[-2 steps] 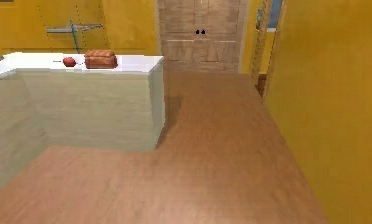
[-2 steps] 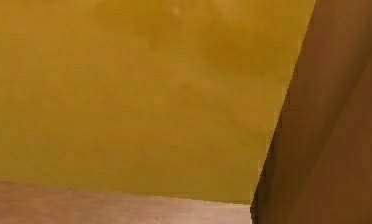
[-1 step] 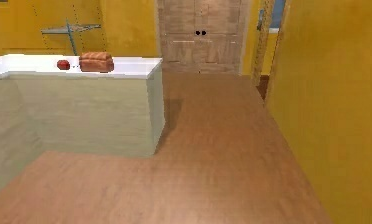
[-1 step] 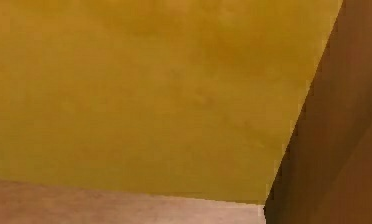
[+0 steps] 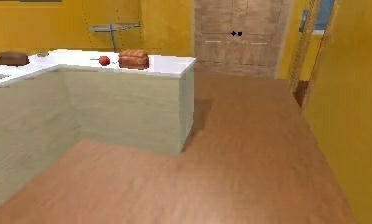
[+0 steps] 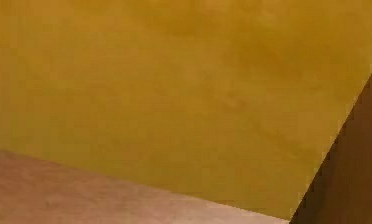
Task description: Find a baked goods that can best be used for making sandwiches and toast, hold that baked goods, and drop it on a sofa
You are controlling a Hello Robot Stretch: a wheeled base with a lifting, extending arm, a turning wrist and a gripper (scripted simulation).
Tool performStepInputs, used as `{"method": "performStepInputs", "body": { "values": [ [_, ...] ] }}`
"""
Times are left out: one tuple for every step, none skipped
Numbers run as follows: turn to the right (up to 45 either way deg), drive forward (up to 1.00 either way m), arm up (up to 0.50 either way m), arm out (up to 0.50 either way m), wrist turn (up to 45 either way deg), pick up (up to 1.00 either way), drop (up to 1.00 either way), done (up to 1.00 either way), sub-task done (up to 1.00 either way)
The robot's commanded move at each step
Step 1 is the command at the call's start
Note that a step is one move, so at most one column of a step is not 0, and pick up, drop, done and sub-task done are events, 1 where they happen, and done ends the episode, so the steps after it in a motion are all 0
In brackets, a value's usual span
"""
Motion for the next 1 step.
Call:
{"method": "performStepInputs", "body": {
  "values": [
    [0.0, 1.0, 0.0, 0.0, 0.0, 0.0, 0.0, 0.0, 0.0]
  ]
}}
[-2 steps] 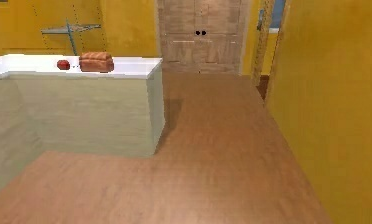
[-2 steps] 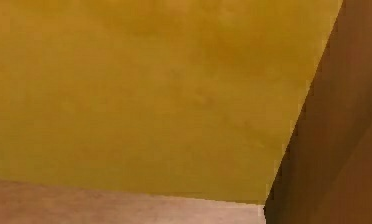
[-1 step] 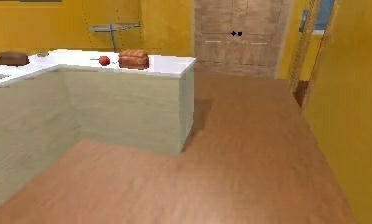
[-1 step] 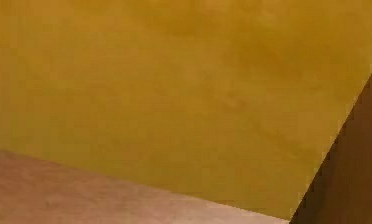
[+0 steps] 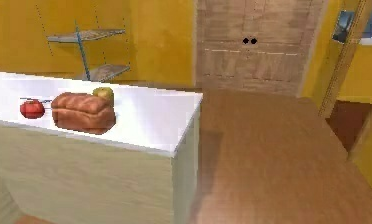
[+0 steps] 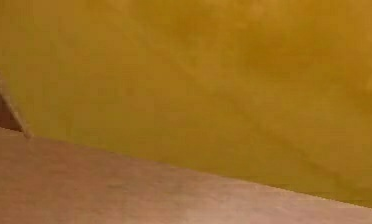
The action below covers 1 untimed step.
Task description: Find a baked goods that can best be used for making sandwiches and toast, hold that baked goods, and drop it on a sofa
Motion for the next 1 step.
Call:
{"method": "performStepInputs", "body": {
  "values": [
    [-45.0, 0.0, 0.0, 0.0, 0.0, 0.0, 0.0, 0.0, 0.0]
  ]
}}
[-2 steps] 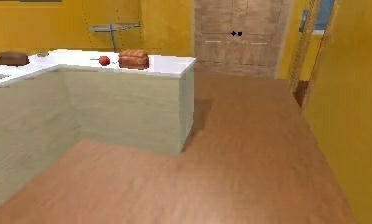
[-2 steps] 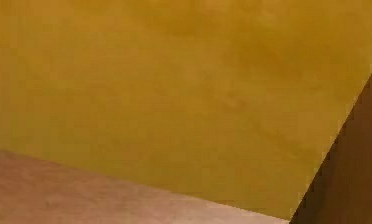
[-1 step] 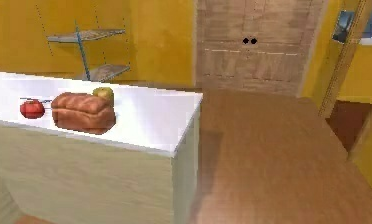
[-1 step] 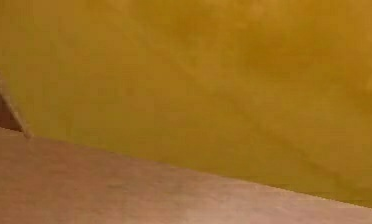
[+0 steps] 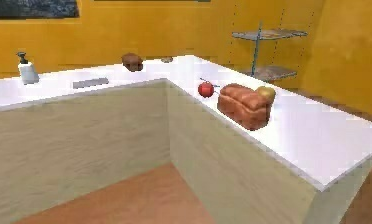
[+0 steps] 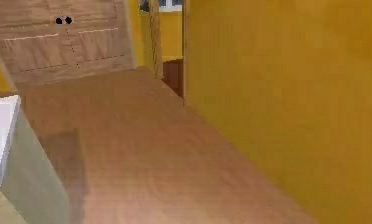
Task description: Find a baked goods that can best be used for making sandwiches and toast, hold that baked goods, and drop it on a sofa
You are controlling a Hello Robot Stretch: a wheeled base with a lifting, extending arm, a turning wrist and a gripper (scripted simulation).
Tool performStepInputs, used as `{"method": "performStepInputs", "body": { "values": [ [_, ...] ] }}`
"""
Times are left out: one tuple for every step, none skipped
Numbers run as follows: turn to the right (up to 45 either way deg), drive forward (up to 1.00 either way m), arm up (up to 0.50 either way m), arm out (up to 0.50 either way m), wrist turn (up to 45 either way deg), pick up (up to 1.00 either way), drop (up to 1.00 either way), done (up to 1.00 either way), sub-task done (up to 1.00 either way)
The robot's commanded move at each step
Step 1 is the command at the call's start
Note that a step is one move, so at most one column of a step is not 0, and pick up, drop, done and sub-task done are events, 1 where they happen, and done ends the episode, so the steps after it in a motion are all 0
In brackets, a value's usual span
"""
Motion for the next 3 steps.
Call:
{"method": "performStepInputs", "body": {
  "values": [
    [-45.0, 0.0, 0.0, 0.0, 0.0, 0.0, 0.0, 0.0, 0.0],
    [-24.0, 0.0, 0.0, 0.0, 0.0, 0.0, 0.0, 0.0, 0.0],
    [45.0, 0.0, 0.0, 0.0, 0.0, 0.0, 0.0, 0.0, 0.0]
  ]
}}
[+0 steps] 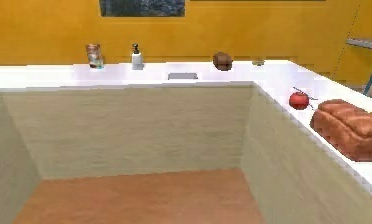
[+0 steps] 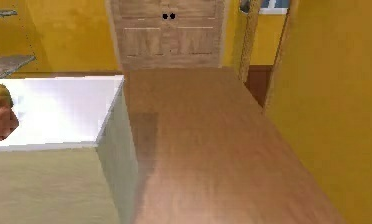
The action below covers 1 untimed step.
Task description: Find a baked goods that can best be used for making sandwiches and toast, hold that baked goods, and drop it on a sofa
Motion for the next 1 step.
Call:
{"method": "performStepInputs", "body": {
  "values": [
    [45.0, 0.0, 0.0, 0.0, 0.0, 0.0, 0.0, 0.0, 0.0]
  ]
}}
